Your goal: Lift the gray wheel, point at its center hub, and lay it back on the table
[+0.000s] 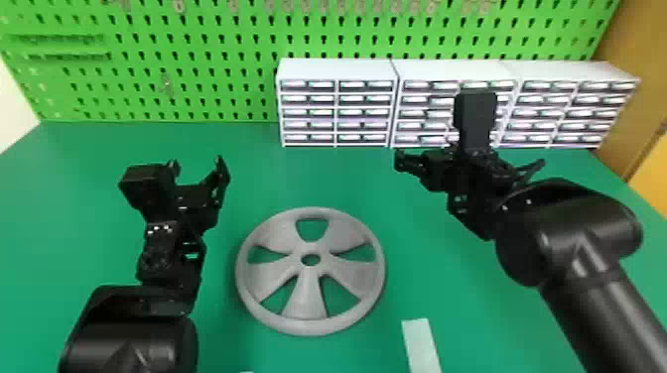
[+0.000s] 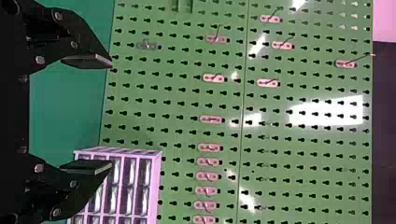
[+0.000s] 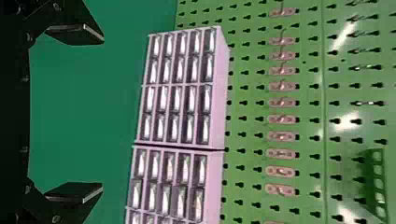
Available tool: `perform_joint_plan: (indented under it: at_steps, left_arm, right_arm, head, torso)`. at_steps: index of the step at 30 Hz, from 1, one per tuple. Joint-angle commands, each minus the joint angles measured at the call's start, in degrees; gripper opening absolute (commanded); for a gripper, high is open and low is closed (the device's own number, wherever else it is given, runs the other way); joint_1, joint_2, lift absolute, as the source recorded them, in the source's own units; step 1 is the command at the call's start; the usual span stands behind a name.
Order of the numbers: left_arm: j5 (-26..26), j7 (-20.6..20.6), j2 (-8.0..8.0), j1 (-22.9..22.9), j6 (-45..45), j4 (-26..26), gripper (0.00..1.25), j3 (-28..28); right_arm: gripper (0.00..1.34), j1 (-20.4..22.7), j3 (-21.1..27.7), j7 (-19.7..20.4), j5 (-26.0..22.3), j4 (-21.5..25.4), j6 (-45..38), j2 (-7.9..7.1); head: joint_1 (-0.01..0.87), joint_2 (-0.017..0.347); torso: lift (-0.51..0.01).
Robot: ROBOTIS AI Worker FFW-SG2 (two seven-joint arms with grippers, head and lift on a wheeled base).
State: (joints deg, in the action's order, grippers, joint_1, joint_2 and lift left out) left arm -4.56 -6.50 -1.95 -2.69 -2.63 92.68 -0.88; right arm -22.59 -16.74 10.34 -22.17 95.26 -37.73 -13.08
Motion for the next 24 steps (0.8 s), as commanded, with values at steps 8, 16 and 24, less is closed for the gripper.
perform_joint_plan:
  at_steps: [8, 16, 24]
  left_arm:
    - [0.61, 0.0, -0.68, 0.49, 0.0, 0.75, 0.76, -0.18]
    - [2.19, 0.0, -1.83, 1.11, -0.27, 1.98, 0.76, -1.41]
    - [2.98, -0.09, -2.0, 2.34, -1.41, 1.98, 0.76, -1.15]
  right_arm:
    - [1.16, -9.58, -4.26, 4.69, -12.9, -2.97, -17.02, -2.39]
    - [1.16, -15.56, -5.32, 4.78, -17.65, -9.74, -26.16, -1.16]
    - [1.16, -19.95, -6.11, 4.78, -19.49, -17.47, -30.56, 0.68]
  head:
    - [0.692, 0.048]
    - [0.692, 0.048]
    - [0.692, 0.048]
  torso:
    - [-0.096]
    - [-0.096]
    - [-0.096]
